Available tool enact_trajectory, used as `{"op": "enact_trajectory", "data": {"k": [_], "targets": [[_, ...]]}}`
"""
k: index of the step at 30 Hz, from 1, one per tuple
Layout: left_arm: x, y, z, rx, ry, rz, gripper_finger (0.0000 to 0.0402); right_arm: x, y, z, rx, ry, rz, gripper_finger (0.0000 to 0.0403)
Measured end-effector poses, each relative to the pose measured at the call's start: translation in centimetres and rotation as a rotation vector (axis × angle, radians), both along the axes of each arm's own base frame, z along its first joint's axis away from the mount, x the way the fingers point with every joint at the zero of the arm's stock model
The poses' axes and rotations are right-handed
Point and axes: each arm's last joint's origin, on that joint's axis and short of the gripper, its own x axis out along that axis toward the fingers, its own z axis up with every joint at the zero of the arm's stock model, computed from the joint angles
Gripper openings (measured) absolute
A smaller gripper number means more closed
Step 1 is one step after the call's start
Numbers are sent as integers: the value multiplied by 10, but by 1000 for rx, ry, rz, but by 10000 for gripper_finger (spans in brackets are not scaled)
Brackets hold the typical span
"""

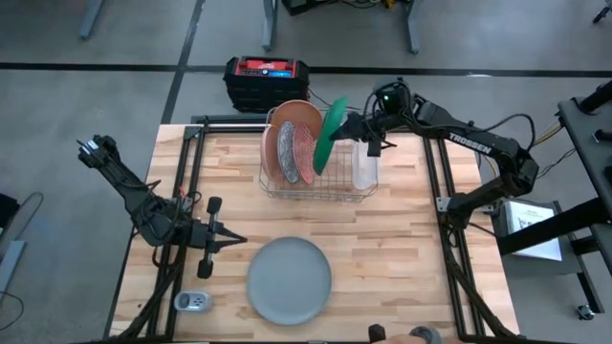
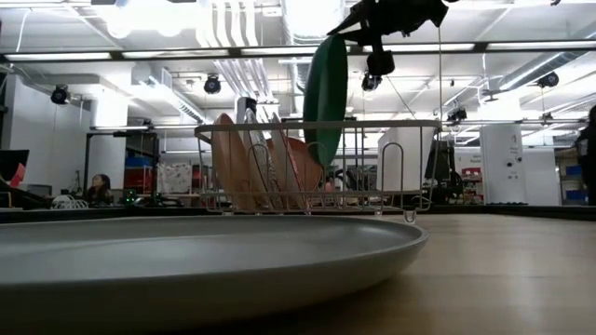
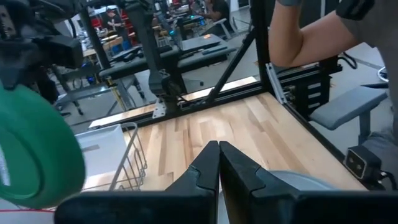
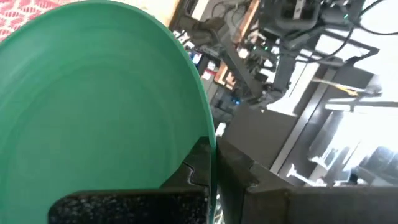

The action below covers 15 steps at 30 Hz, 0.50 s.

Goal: Sort dishes
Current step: Put the green plate in the dish rack

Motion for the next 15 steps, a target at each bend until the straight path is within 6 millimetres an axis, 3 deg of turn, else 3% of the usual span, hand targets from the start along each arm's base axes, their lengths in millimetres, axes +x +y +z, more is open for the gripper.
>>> {"op": "enact_trajectory", "data": {"k": [15], "targets": [[12,-11,-7,32,2,5,0,-1,2,-4,1,21,33,0]]}}
